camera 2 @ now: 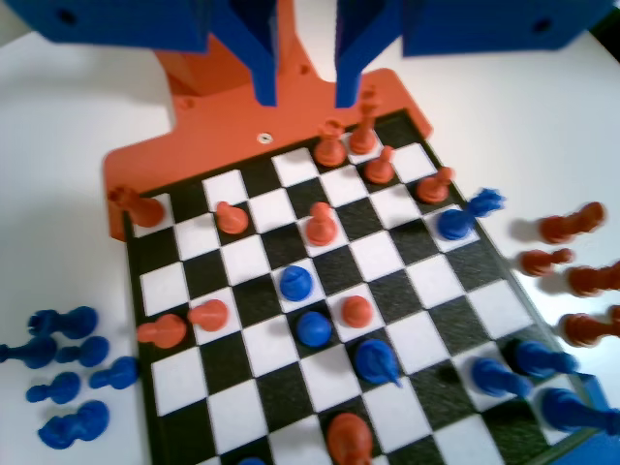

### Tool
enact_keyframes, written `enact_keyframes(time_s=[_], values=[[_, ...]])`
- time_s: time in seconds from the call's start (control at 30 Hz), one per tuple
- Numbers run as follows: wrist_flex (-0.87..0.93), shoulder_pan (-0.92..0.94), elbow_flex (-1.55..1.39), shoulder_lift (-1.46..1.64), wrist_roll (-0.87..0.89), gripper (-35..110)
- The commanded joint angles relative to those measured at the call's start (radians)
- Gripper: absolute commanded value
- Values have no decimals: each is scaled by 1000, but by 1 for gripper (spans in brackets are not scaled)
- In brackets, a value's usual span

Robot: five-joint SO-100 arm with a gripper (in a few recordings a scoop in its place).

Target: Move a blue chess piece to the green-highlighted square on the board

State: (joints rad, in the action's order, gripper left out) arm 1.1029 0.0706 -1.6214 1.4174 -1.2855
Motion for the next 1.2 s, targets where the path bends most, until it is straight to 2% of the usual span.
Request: enact_keyframes(time_s=[0.0,0.5,1.17], values=[[-34,2,-20,20,2,14],[-130,3,-160,-40,-72,14],[-156,0,-104,-143,-114,14]])
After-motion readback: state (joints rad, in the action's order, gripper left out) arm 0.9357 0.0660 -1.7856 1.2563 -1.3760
